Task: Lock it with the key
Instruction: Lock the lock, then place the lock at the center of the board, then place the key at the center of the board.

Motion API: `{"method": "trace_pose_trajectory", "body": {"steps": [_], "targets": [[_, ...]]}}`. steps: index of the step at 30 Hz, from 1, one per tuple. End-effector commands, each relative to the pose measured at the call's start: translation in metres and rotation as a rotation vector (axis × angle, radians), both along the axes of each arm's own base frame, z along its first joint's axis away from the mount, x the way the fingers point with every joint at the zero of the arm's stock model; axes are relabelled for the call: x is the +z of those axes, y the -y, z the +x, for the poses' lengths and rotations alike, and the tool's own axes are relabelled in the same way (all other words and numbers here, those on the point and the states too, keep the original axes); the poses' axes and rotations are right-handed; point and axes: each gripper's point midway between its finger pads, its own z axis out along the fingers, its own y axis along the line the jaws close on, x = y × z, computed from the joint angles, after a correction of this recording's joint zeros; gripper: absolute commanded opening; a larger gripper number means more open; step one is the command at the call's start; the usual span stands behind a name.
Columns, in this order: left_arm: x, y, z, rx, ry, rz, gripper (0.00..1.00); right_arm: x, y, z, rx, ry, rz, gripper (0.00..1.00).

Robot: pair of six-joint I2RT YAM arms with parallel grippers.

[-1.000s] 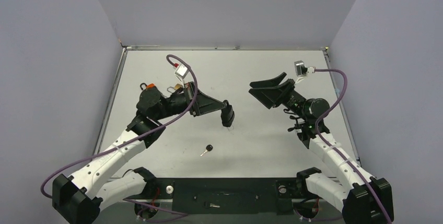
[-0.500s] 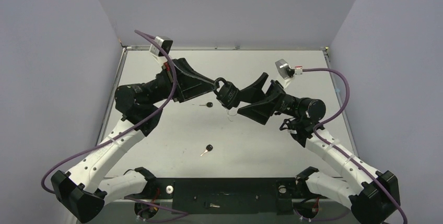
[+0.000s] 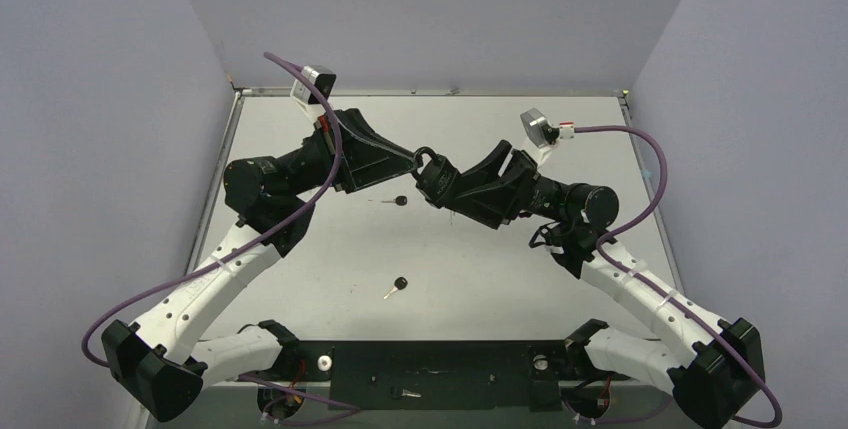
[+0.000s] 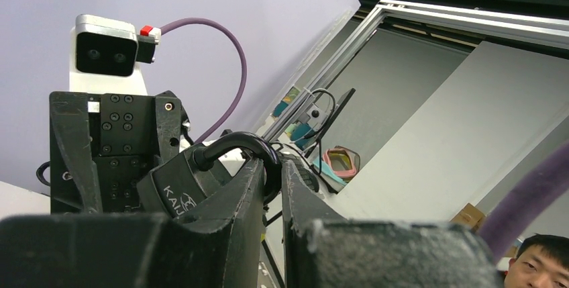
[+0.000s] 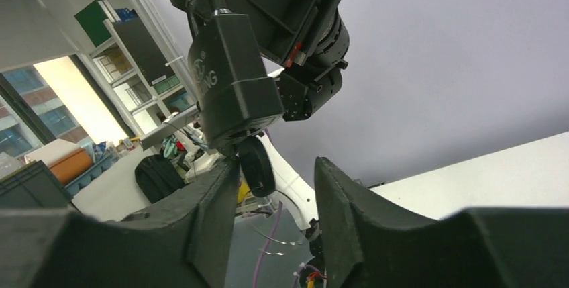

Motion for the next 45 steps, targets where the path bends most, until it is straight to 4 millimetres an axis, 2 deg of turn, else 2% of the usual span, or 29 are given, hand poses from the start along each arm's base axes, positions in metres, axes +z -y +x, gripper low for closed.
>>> {"method": "trace_pose_trajectory", "body": {"steps": [1,4,5,6,9,15,17,20,24,30,31,32,34,35,36,37,38,39,40,41,42,43,44,45], "targets": [[0.038,-0.02,-0.02,0.018,0.107,-0.12,0.0,0.028,0.005,-0.008,-0.014,0.093,0.07,0.31],[0.036,-0.019,-0.018,0.024,0.108,-0.115,0.0,0.027,0.005,-0.009,-0.014,0.088,0.069,0.13],[0.036,-0.019,-0.017,0.025,0.106,-0.114,0.0,0.028,0.006,-0.01,-0.014,0.092,0.072,0.03],[0.036,-0.02,-0.015,0.03,0.108,-0.119,0.0,0.027,0.006,-0.01,-0.015,0.087,0.072,0.0],[0.039,-0.028,-0.012,0.048,0.124,-0.154,0.0,0.022,0.007,-0.012,-0.011,0.079,0.078,0.0],[0.063,-0.046,0.001,0.096,0.172,-0.284,0.0,0.013,0.009,-0.013,0.0,0.056,0.086,0.0],[0.068,-0.048,0.008,0.13,0.172,-0.294,0.0,0.003,0.006,-0.004,-0.045,0.042,0.035,0.0],[0.074,-0.049,0.012,0.167,0.184,-0.294,0.0,-0.026,0.003,0.015,-0.157,0.019,-0.094,0.0],[0.08,-0.051,0.021,0.199,0.191,-0.295,0.0,-0.055,0.004,0.028,-0.231,-0.009,-0.192,0.0],[0.072,-0.055,0.041,0.231,0.174,-0.277,0.0,-0.092,0.016,0.043,-0.313,-0.079,-0.249,0.0],[0.069,-0.054,0.045,0.23,0.168,-0.27,0.0,-0.097,0.021,0.051,-0.348,-0.101,-0.255,0.0],[0.063,-0.052,0.053,0.239,0.146,-0.251,0.0,-0.105,0.027,0.055,-0.382,-0.124,-0.265,0.0],[0.043,-0.042,0.073,0.285,0.123,-0.189,0.0,-0.135,0.048,0.082,-0.537,-0.246,-0.334,0.0],[0.029,-0.037,0.084,0.3,0.093,-0.156,0.0,-0.143,0.064,0.096,-0.616,-0.291,-0.347,0.0],[0.013,-0.03,0.098,0.325,0.067,-0.11,0.0,-0.162,0.085,0.113,-0.721,-0.386,-0.389,0.0],[-0.007,-0.023,0.108,0.326,0.029,-0.077,0.0,-0.17,0.096,0.12,-0.773,-0.428,-0.406,0.0],[-0.024,-0.015,0.121,0.331,0.004,-0.051,0.0,-0.191,0.116,0.131,-0.857,-0.523,-0.452,0.0],[-0.045,-0.005,0.126,0.316,-0.03,-0.023,0.0,-0.197,0.125,0.136,-0.895,-0.562,-0.474,0.0],[-0.067,0.006,0.14,0.318,-0.058,0.016,0.0,-0.216,0.139,0.14,-0.955,-0.634,-0.527,0.0],[-0.086,0.019,0.143,0.311,-0.069,0.054,0.0,-0.22,0.144,0.141,-0.979,-0.654,-0.543,0.0],[-0.11,0.032,0.157,0.312,-0.108,0.093,0.0,-0.231,0.155,0.144,-1.036,-0.692,-0.577,0.0],[-0.125,0.044,0.158,0.3,-0.117,0.118,0.0,-0.232,0.161,0.146,-1.07,-0.705,-0.59,0.0],[-0.151,0.057,0.171,0.292,-0.16,0.153,0.0,-0.243,0.173,0.147,-1.129,-0.744,-0.626,0.0],[-0.157,0.065,0.17,0.269,-0.162,0.145,0.0,-0.243,0.179,0.149,-1.158,-0.756,-0.634,0.0]]}}
